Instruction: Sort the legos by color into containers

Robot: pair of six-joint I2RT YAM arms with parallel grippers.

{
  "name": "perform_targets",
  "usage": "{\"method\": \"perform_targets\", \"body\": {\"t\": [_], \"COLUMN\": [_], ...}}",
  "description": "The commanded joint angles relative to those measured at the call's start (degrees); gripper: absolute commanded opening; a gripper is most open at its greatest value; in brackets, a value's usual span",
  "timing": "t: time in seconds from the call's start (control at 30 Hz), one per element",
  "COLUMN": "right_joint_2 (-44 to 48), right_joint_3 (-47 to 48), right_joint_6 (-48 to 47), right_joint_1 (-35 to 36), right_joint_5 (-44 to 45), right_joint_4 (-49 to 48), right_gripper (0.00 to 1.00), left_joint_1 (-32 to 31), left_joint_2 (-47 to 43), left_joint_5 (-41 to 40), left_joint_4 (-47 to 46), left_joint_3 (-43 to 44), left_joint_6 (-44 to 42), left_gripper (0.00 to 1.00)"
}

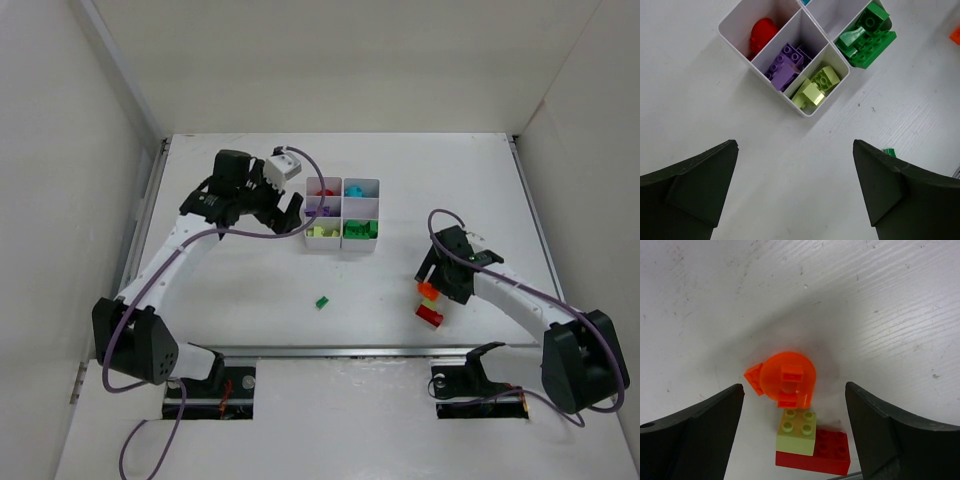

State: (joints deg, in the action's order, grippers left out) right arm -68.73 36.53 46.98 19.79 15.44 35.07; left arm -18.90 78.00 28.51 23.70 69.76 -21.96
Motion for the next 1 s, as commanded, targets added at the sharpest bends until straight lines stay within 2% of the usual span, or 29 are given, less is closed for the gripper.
{"method": "perform_targets", "body": {"t": [0.0, 0.07, 0.17, 0.4, 0.47, 0.57, 0.63, 0.77, 0.87, 0.97], "right_joint_2": [-0.09, -0.09, -0.62, -1.85, -2.37, -3.51, -3.52, -4.04, -4.04, -4.04], "right_joint_3": [-0.32, -0.32, -0.32, -0.32, -0.32, -0.32, 0.20, 0.20, 0.73, 1.25], "right_joint_6": [0.92, 0.40, 0.39, 0.39, 0.39, -0.14, -0.14, -0.14, -0.14, -0.66], "right_joint_1": [-0.46, -0.46, -0.46, -0.46, -0.46, -0.46, -0.46, -0.46, 0.07, 0.68], "right_joint_5": [0.64, 0.11, -0.50, -0.50, -0.50, -0.50, -0.50, 0.11, 0.11, 0.11], "right_joint_4": [-2.29, -2.90, -3.42, -3.43, -3.43, -3.43, -3.43, -3.43, -3.43, -4.04], "right_gripper": [0.87, 0.86, 0.77, 0.67, 0.67, 0.60, 0.52, 0.48, 0.36, 0.28], "left_joint_1": [0.00, 0.00, 0.00, 0.00, 0.00, 0.52, 0.53, 0.53, 0.53, 0.53], "left_joint_2": [-2.41, -3.03, -3.55, -4.17, -4.70, -4.70, -4.70, -4.70, -4.70, -4.70], "left_joint_5": [-0.04, -0.04, -0.04, 0.49, 0.49, 0.49, 0.49, 0.49, 0.49, 1.01], "left_joint_4": [-2.08, -2.60, -3.23, -4.28, -4.81, -5.42, -5.42, -5.94, -5.95, -5.95], "left_joint_3": [-1.11, -1.11, -2.25, -3.49, -3.49, -4.01, -4.01, -4.54, -4.54, -5.07], "left_joint_6": [1.92, 1.92, 2.53, 3.06, 3.06, 3.06, 3.06, 3.06, 3.06, 3.06], "left_gripper": [0.99, 0.99, 0.99, 0.99, 0.99, 0.99, 0.99, 0.99, 0.99, 0.99]}}
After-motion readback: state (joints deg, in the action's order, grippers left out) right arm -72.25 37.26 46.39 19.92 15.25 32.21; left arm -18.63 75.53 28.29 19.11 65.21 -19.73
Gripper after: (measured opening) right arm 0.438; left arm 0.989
